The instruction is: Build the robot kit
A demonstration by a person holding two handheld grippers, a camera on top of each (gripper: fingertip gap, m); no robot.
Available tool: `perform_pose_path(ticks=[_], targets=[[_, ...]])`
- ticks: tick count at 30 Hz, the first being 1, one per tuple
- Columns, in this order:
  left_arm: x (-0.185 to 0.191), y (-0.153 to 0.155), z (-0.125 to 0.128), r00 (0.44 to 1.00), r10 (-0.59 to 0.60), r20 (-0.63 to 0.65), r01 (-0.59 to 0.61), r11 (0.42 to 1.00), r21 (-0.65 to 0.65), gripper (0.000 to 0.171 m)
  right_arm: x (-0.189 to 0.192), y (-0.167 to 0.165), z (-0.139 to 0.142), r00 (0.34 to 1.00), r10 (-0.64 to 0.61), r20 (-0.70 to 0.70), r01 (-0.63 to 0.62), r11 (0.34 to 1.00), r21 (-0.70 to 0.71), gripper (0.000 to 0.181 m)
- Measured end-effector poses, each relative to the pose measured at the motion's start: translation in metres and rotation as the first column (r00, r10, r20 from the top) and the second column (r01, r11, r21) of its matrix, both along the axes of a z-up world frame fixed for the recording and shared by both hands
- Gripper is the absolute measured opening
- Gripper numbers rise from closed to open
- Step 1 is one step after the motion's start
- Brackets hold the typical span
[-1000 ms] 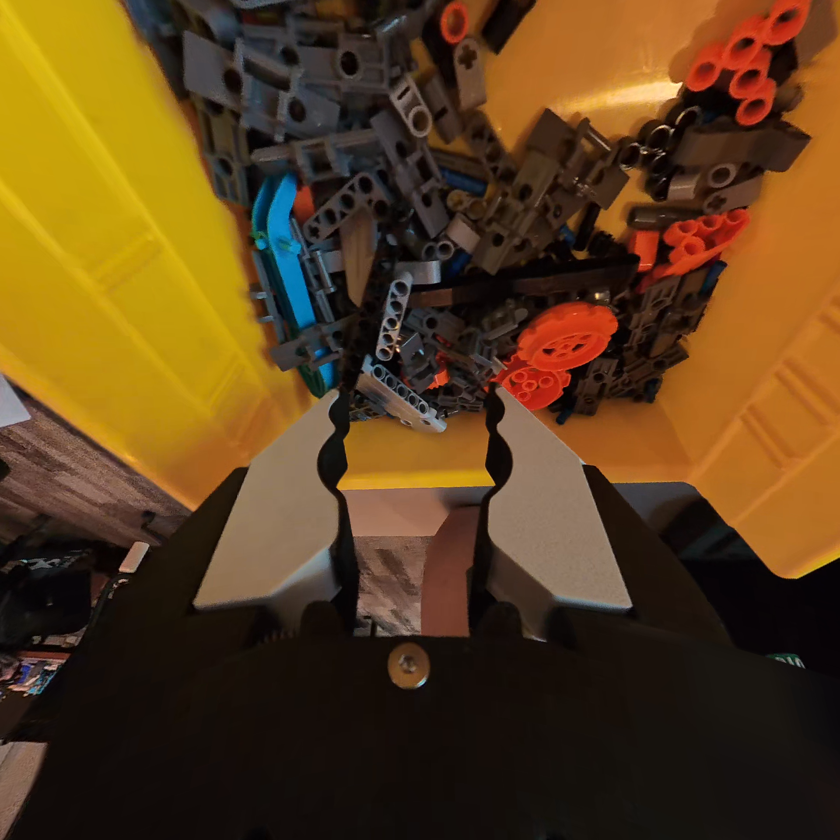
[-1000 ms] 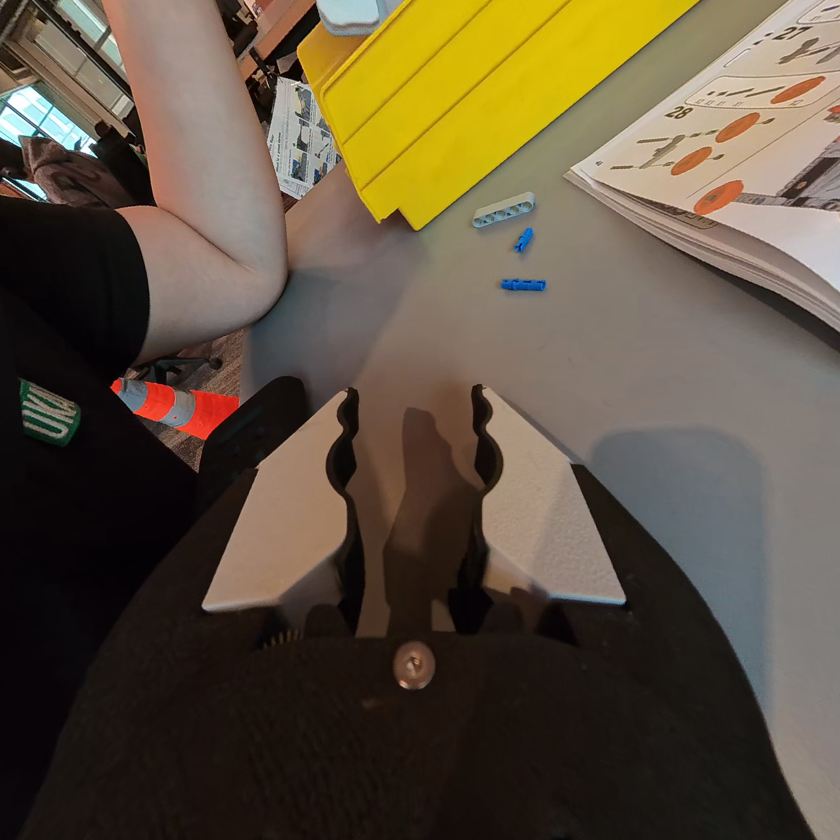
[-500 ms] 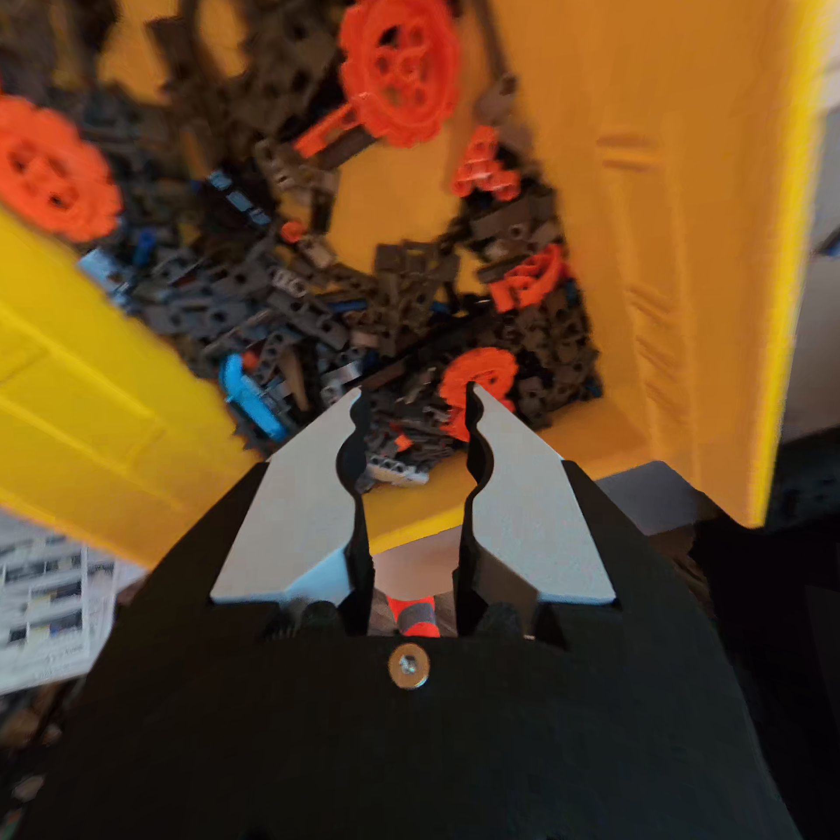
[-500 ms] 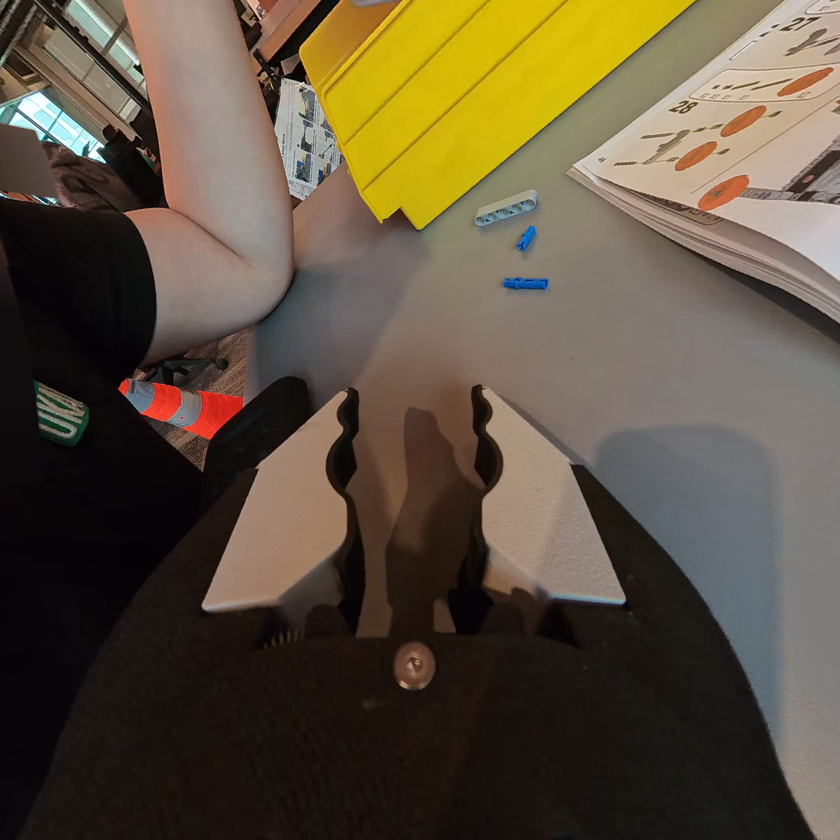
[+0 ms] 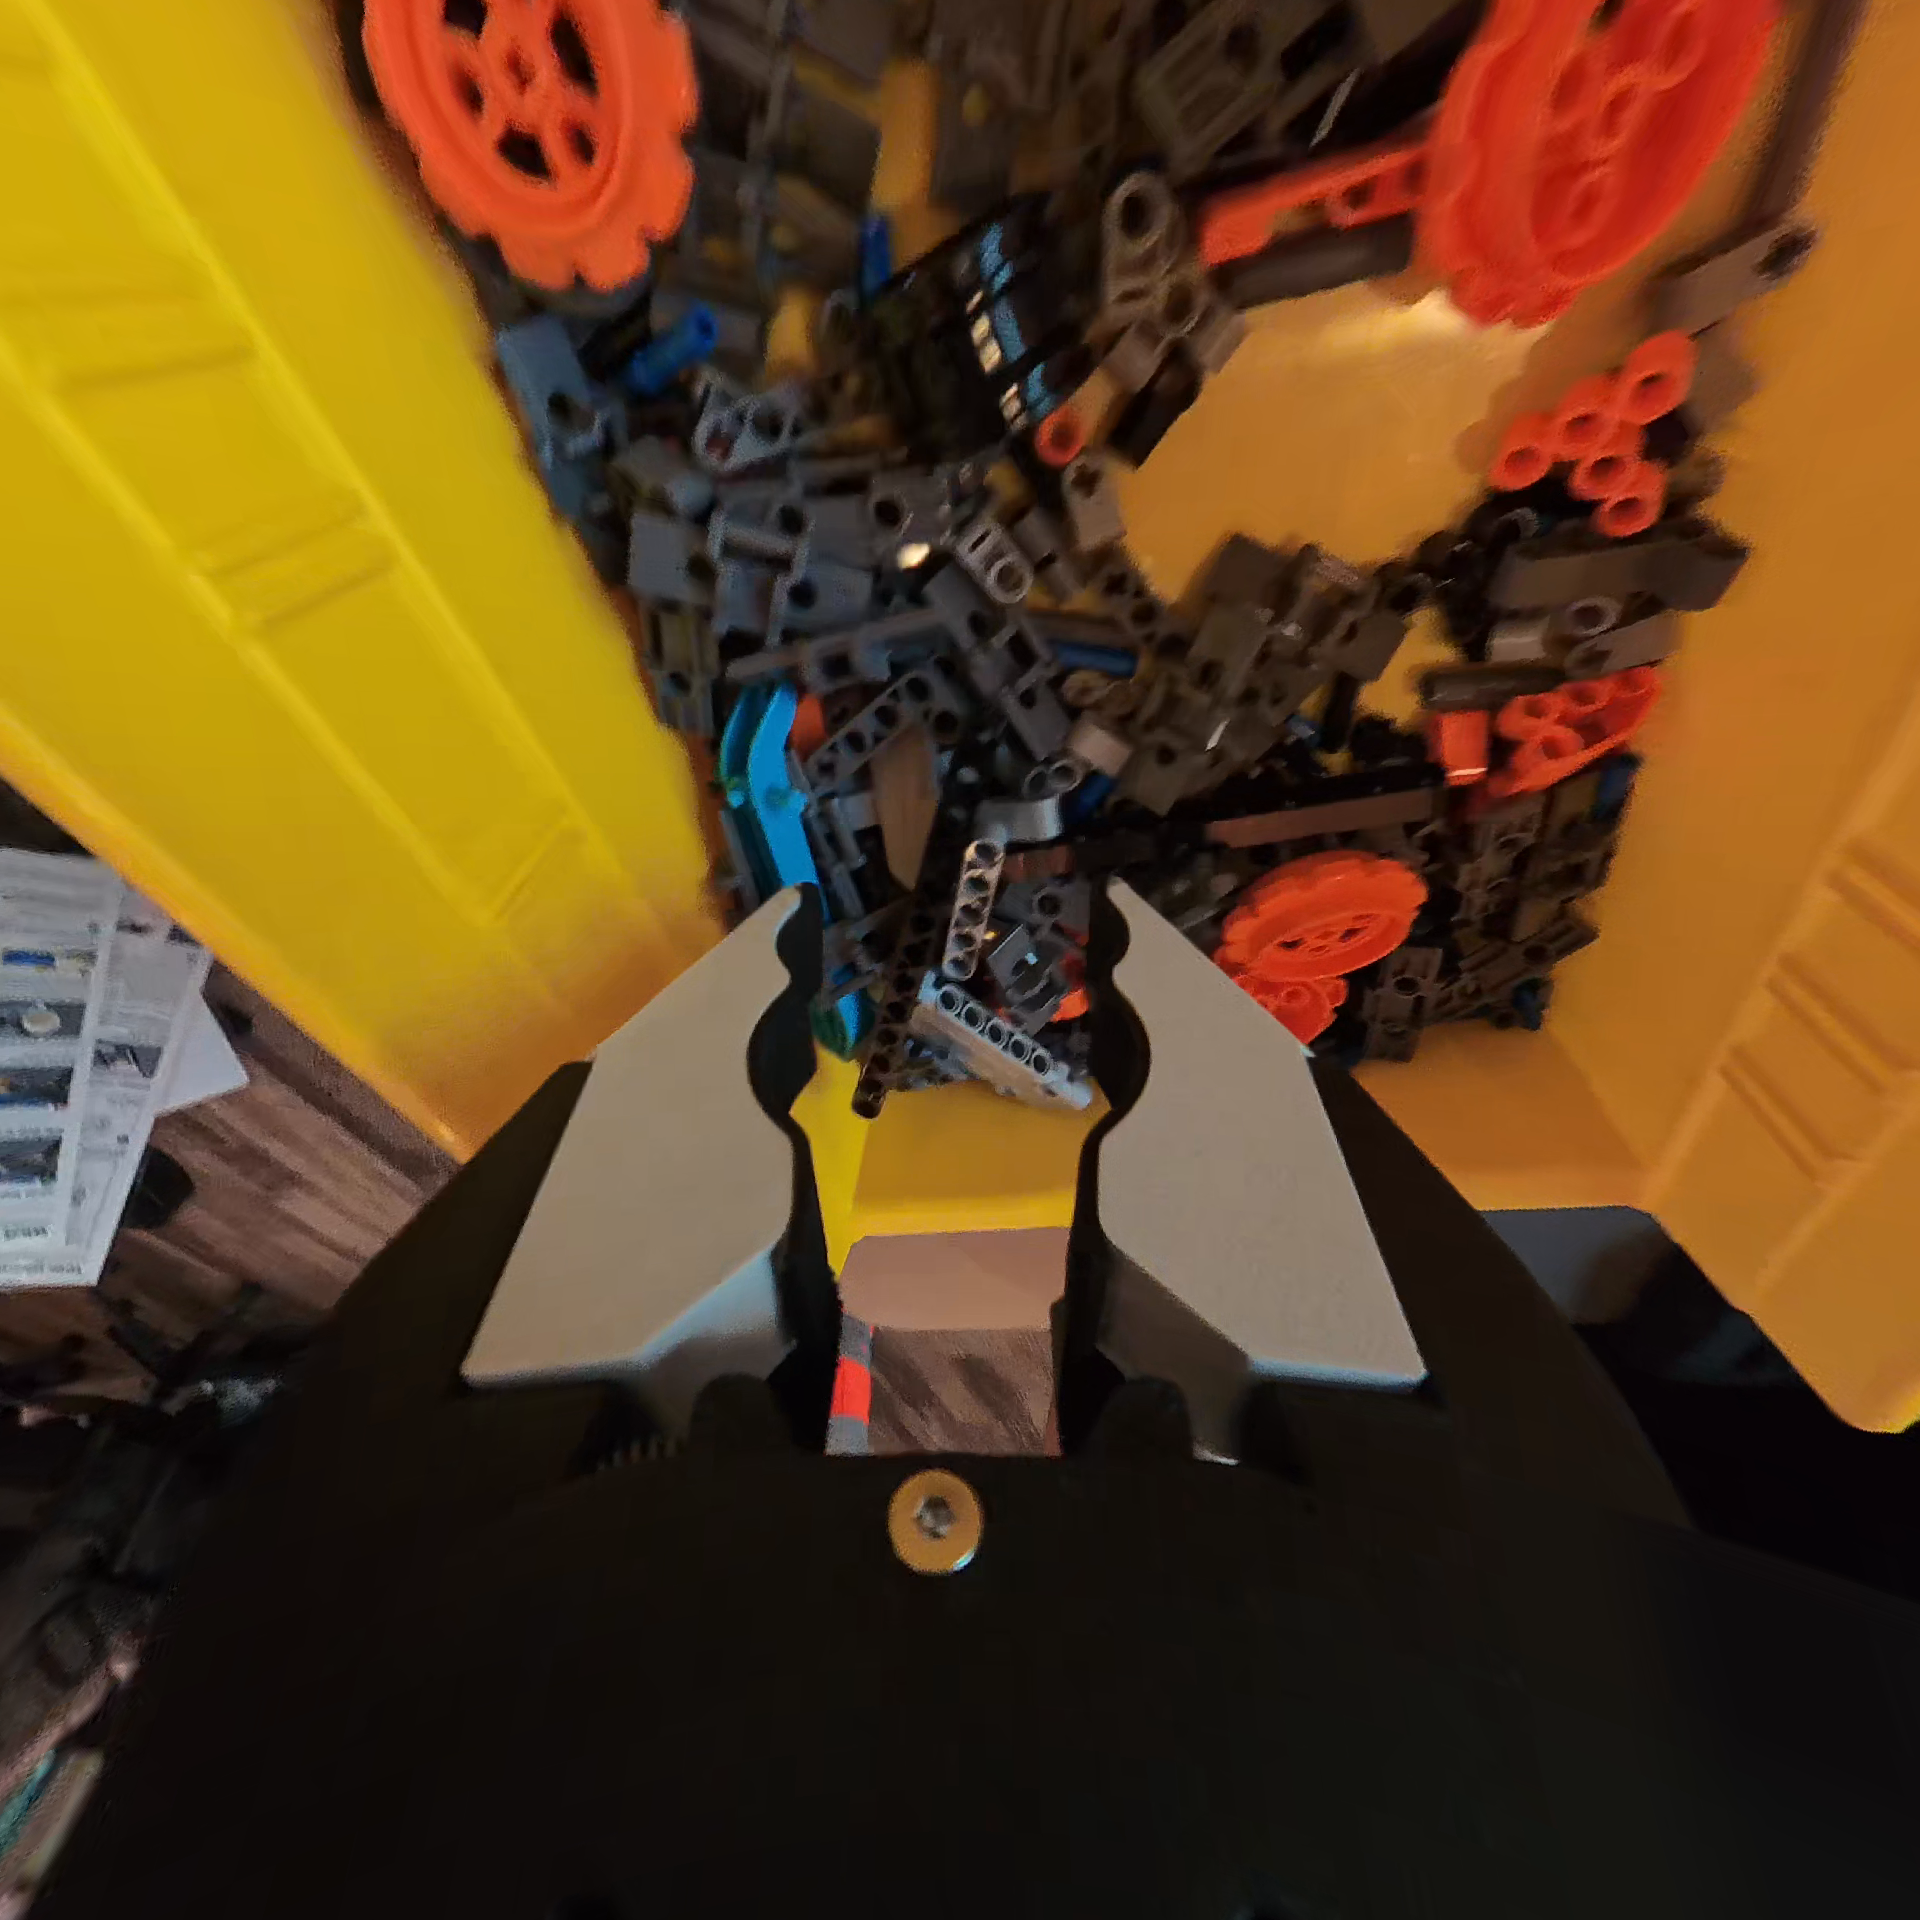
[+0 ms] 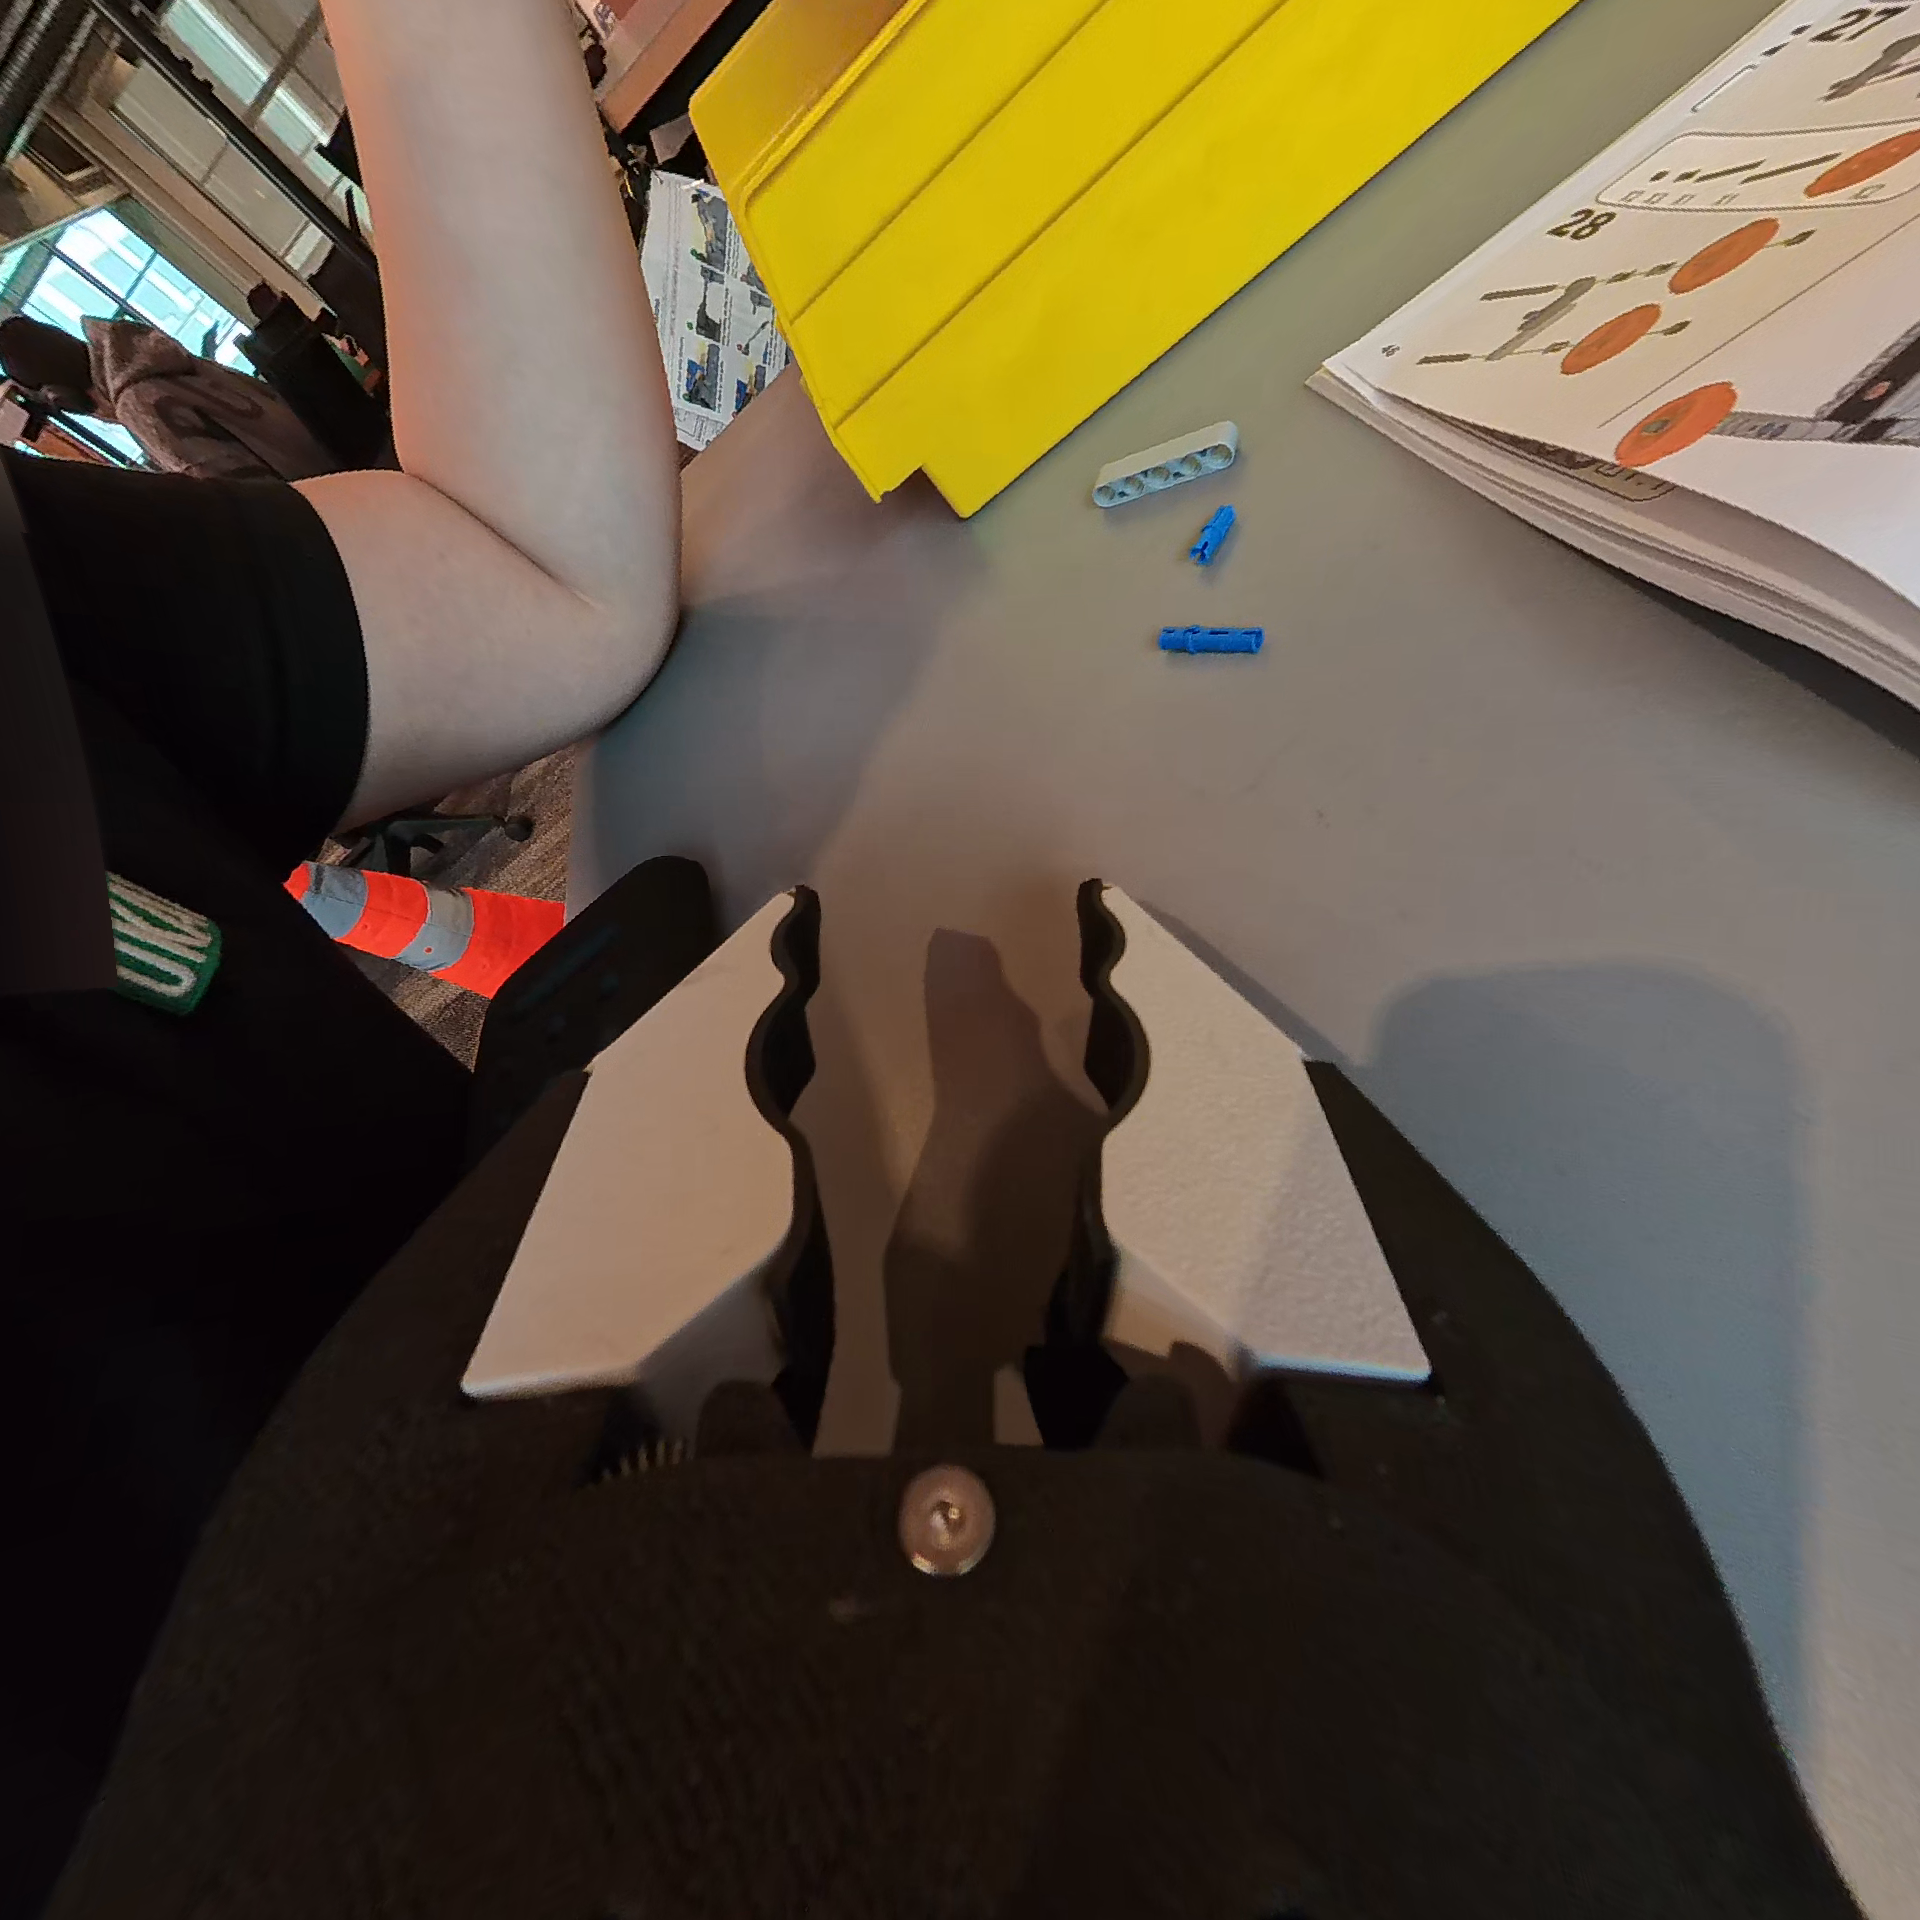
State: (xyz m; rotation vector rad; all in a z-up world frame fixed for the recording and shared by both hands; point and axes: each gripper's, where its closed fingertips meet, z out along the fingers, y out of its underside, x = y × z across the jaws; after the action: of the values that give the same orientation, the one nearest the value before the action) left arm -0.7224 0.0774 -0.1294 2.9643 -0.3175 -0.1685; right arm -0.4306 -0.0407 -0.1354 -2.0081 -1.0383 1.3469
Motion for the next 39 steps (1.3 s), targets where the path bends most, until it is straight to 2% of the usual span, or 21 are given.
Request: perform_pose_path(ticks=[4,7,10,12,14,16,21,25,28,30,31,34,35,37,38,39], targets=[[0.028,0.015,0.006,0.993,-0.091,0.071,0.086,0.993,0.078,0.042,-0.001,0.000,-0.002,1.000,0.004,0.010,-0.004,1.000,-0.007,0.049],[0.033,0.015,0.017,0.992,-0.112,0.066,0.103,0.986,0.127,0.036,-0.002,-0.003,-0.003,1.000,0.019,0.021,-0.019,1.000,-0.007,0.049],[0.036,0.026,0.041,0.992,-0.106,0.071,0.084,0.961,0.264,0.033,-0.002,-0.003,-0.003,1.000,0.020,0.020,-0.020,1.000,-0.009,0.049],[0.037,0.044,0.066,0.991,-0.114,0.069,0.076,0.908,0.411,0.034,-0.002,-0.003,-0.002,1.000,0.021,0.010,-0.021,1.000,-0.008,0.048],[0.039,0.066,0.099,0.990,-0.122,0.064,0.060,0.803,0.593,0.025,-0.003,-0.004,0.001,1.000,0.023,-0.008,-0.023,1.000,-0.001,0.048],[0.035,0.083,0.134,0.994,-0.100,0.045,0.033,0.665,0.747,0.014,-0.004,-0.004,0.003,1.000,0.023,-0.016,-0.023,1.000,0.005,0.048],[0.006,0.088,0.210,0.998,0.025,-0.055,0.044,0.321,0.946,0.030,-0.004,-0.004,0.002,1.000,0.024,-0.016,-0.024,1.000,0.003,0.048],[-0.004,0.075,0.265,0.996,0.082,-0.019,0.019,-0.005,1.000,0.034,-0.004,-0.004,0.002,1.000,0.024,-0.016,-0.024,1.000,0.001,0.048],[-0.005,0.057,0.298,0.997,0.062,0.048,-0.031,-0.254,0.967,0.034,-0.004,-0.004,0.002,1.000,0.024,-0.016,-0.024,1.000,0.003,0.048],[0.002,0.047,0.314,0.998,-0.018,0.060,-0.062,-0.368,0.928,0.060,-0.004,-0.004,0.003,1.000,0.024,-0.018,-0.024,1.000,0.002,0.048],[0.008,0.043,0.319,0.997,-0.069,0.043,-0.067,-0.397,0.915,0.075,-0.004,-0.004,0.003,1.000,0.024,-0.018,-0.024,1.000,0.001,0.048],[0.029,0.044,0.321,0.980,-0.193,-0.052,-0.032,-0.406,0.913,0.112,-0.003,-0.004,0.003,1.000,0.022,-0.020,-0.022,1.000,-0.003,0.048],[0.035,0.046,0.320,0.973,-0.211,-0.092,-0.003,-0.412,0.911,0.118,-0.004,-0.004,0.003,1.000,0.022,-0.020,-0.022,1.000,-0.005,0.048],[0.041,0.052,0.312,0.962,-0.236,-0.135,0.032,-0.395,0.918,0.110,-0.003,-0.004,0.002,1.000,0.023,-0.019,-0.023,1.000,-0.006,0.048],[0.046,0.056,0.305,0.953,-0.266,-0.147,0.039,-0.374,0.927,0.099,-0.003,-0.004,0.003,1.000,0.022,-0.020,-0.023,1.000,-0.005,0.048],[0.051,0.061,0.296,0.936,-0.310,-0.164,0.052,-0.340,0.939,0.075,-0.003,-0.004,0.003,1.000,0.022,-0.020,-0.022,1.000,-0.004,0.048]])
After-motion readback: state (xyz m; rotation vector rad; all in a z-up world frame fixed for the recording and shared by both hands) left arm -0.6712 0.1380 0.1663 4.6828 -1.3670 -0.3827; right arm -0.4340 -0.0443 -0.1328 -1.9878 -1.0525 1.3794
